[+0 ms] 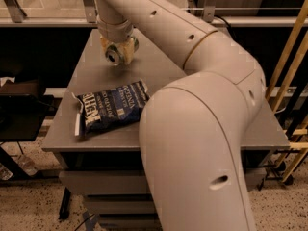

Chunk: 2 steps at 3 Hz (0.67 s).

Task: Pick green can

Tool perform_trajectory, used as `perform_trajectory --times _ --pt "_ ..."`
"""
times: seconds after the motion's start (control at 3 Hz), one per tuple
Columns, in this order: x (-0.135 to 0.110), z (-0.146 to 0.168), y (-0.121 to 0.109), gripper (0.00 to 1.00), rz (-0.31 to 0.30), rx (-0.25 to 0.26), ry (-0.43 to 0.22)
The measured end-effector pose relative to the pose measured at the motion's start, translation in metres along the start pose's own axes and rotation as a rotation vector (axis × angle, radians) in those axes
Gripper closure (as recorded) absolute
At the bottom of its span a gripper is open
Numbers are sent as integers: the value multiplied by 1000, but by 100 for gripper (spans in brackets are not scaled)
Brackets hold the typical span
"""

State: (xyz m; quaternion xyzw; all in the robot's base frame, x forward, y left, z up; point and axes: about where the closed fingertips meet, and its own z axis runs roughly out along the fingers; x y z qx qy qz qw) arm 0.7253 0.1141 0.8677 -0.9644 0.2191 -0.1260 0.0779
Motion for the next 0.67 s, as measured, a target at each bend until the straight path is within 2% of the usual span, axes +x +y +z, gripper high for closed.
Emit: perform_trajectory --times 0.33,0.67 --pt "7 -35 5 100 30 66 13" --pt "5 -54 9 100 50 107 -25"
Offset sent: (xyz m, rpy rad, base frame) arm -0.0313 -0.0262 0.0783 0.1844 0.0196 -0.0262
